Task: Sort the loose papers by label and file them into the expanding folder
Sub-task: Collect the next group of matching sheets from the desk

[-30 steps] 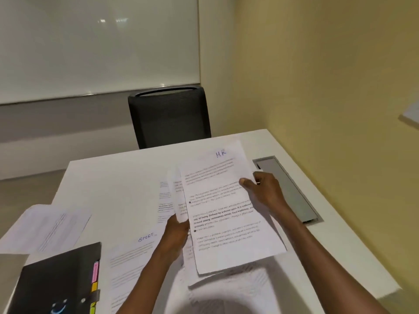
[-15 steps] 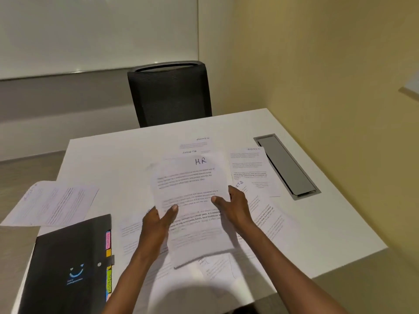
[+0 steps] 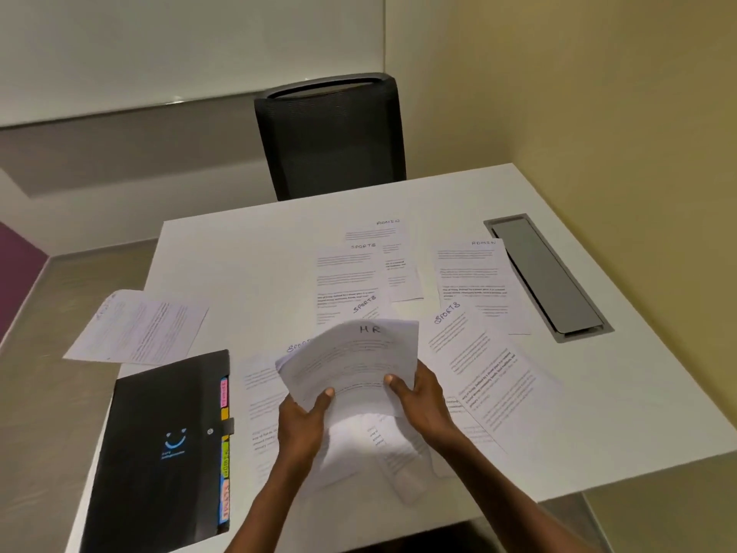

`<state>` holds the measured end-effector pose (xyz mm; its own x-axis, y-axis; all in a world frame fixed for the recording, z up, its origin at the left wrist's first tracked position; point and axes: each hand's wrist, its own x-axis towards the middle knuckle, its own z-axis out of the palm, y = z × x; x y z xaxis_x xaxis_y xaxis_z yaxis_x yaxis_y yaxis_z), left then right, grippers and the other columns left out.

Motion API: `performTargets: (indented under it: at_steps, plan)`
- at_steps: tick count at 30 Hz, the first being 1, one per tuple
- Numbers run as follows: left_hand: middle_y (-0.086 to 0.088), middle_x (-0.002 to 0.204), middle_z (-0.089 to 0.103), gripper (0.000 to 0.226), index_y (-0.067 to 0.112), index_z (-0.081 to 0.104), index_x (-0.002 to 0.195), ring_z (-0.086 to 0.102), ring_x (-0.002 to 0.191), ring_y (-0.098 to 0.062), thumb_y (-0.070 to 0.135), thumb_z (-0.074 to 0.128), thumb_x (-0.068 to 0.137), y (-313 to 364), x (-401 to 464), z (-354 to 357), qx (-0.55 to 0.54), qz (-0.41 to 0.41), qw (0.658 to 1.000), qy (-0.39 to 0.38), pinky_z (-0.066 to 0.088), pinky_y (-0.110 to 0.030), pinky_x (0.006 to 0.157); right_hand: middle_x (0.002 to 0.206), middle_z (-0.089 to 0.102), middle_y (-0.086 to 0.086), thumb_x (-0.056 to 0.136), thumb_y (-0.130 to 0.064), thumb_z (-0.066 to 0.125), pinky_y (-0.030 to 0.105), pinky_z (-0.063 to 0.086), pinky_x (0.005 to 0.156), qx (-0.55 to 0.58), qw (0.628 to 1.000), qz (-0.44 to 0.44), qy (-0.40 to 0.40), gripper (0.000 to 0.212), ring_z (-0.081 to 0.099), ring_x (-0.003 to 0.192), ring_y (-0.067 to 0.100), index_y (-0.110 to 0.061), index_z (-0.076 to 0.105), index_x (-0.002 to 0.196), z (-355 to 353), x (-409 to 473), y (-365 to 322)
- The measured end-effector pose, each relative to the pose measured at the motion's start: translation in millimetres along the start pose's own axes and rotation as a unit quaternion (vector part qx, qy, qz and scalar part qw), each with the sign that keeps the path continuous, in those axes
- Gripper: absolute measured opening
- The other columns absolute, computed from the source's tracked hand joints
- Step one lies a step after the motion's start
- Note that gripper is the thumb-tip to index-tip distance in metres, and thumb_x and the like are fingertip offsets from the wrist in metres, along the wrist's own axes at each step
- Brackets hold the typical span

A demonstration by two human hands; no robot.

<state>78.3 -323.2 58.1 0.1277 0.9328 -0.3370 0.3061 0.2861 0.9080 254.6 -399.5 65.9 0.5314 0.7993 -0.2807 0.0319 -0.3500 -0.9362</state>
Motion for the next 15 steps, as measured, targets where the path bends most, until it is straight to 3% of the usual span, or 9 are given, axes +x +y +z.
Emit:
performTargets:
  at_steps: [4, 8, 11, 13, 15]
  plan:
    - [-0.004, 0.112, 0.067, 0.032, 0.012, 0.061, 0.123, 0.063, 0.105, -0.024, 0.021, 0.068, 0.093, 17, 8, -7, 0.005, 0.018, 1.000, 0.016, 0.049, -0.027, 0.085, 0.111, 0.059, -0.009, 0.096, -0.023, 0.058, 0.009, 0.046, 0.066, -0.026, 0.999, -0.020, -0.014, 0.028, 0.057, 0.097, 0.004, -0.024, 0.050, 0.123, 5, 12, -7]
    - [-0.011, 0.119, 0.066, 0.036, -0.001, 0.060, 0.126, 0.061, 0.110, -0.025, 0.016, 0.066, 0.094, 25, 17, -25, 0.028, 0.034, 0.996, 0.077, 0.043, -0.030, 0.095, 0.122, 0.057, -0.009, 0.092, -0.029, 0.061, 0.020, 0.041, 0.090, -0.207, 0.976, -0.067, -0.017, 0.037, 0.054, 0.109, 0.008, -0.021, 0.050, 0.126, 1, 31, 15]
    - [-0.011, 0.124, 0.065, 0.038, 0.003, 0.056, 0.130, 0.061, 0.114, -0.030, 0.013, 0.065, 0.095, 20, 25, -45, 0.025, 0.002, 0.992, 0.121, 0.046, -0.035, 0.097, 0.136, 0.052, -0.002, 0.087, -0.036, 0.059, 0.033, 0.039, 0.100, -0.419, 0.897, -0.105, -0.096, 0.045, 0.048, 0.125, 0.021, -0.019, 0.049, 0.128, -9, 35, 49]
    - [-0.014, 0.132, 0.062, 0.043, 0.005, 0.053, 0.135, 0.058, 0.122, -0.035, 0.014, 0.065, 0.095, 13, 29, -58, 0.024, -0.015, 0.989, 0.144, 0.046, -0.040, 0.101, 0.156, 0.029, 0.006, 0.088, -0.047, 0.056, 0.047, 0.026, 0.113, -0.526, 0.827, -0.088, -0.178, 0.063, 0.028, 0.142, 0.029, -0.020, 0.038, 0.142, -17, 33, 74]
    - [-0.013, 0.135, 0.060, 0.045, 0.006, 0.052, 0.138, 0.057, 0.123, -0.034, 0.014, 0.065, 0.096, 7, 29, -68, 0.015, -0.029, 0.986, 0.166, 0.044, -0.038, 0.100, 0.164, 0.003, 0.005, 0.089, -0.054, 0.054, 0.060, 0.010, 0.115, -0.570, 0.790, -0.050, -0.221, 0.077, 0.005, 0.150, 0.031, -0.023, 0.022, 0.151, -29, 33, 98]
